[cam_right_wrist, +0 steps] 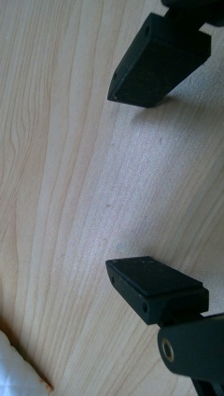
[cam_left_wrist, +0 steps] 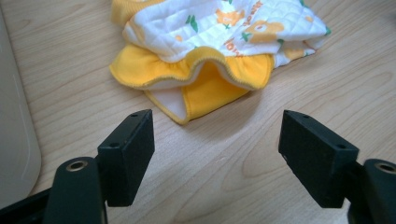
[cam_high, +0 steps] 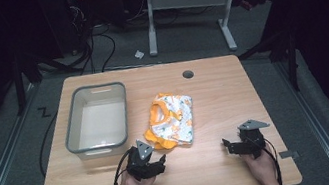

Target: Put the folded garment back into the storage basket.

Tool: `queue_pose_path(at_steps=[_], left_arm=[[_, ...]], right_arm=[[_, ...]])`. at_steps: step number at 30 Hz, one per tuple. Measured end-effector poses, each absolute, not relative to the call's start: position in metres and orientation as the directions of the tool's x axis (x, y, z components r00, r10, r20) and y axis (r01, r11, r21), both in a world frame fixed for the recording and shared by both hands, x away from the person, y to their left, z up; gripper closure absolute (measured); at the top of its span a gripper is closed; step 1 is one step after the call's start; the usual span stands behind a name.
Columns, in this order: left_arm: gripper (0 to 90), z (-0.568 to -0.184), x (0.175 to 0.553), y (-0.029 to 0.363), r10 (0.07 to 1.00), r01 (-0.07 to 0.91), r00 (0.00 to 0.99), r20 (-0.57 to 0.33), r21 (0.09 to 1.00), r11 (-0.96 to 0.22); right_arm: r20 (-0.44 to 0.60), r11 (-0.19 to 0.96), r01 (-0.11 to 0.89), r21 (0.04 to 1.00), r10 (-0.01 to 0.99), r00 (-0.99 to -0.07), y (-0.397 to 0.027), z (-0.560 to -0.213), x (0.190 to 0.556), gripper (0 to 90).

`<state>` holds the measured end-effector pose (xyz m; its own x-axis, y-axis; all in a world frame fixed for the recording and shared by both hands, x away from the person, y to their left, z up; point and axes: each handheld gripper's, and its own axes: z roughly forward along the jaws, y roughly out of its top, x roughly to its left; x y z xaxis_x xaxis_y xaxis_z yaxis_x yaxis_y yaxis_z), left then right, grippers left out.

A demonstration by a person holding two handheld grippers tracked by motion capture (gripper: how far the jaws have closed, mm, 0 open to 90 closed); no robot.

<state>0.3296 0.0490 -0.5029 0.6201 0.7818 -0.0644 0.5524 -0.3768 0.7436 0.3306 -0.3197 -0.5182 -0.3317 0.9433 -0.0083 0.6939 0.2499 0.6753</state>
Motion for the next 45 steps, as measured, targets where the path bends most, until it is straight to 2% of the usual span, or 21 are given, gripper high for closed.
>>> queue_pose_path(at_steps=[23, 32, 45], left_arm=[[27.0, -0.481, 0.344, 0.032, 0.750, 0.522, 0.658, -0.075, 0.762, -0.382], [26.4, -0.468, 0.363, 0.025, 0.771, 0.534, 0.634, -0.066, 0.758, -0.375], [24.7, -0.469, 0.391, 0.016, 0.787, 0.568, 0.614, -0.068, 0.730, -0.380]], right_arm=[[-0.008, 0.250, 0.694, 0.675, 0.943, -0.332, -0.320, -0.518, 0.331, 16.5], [-0.008, 0.250, 0.694, 0.675, 0.943, -0.332, -0.320, -0.518, 0.330, 16.5], [-0.008, 0.250, 0.694, 0.675, 0.943, -0.332, -0.320, -0.518, 0.330, 16.5]])
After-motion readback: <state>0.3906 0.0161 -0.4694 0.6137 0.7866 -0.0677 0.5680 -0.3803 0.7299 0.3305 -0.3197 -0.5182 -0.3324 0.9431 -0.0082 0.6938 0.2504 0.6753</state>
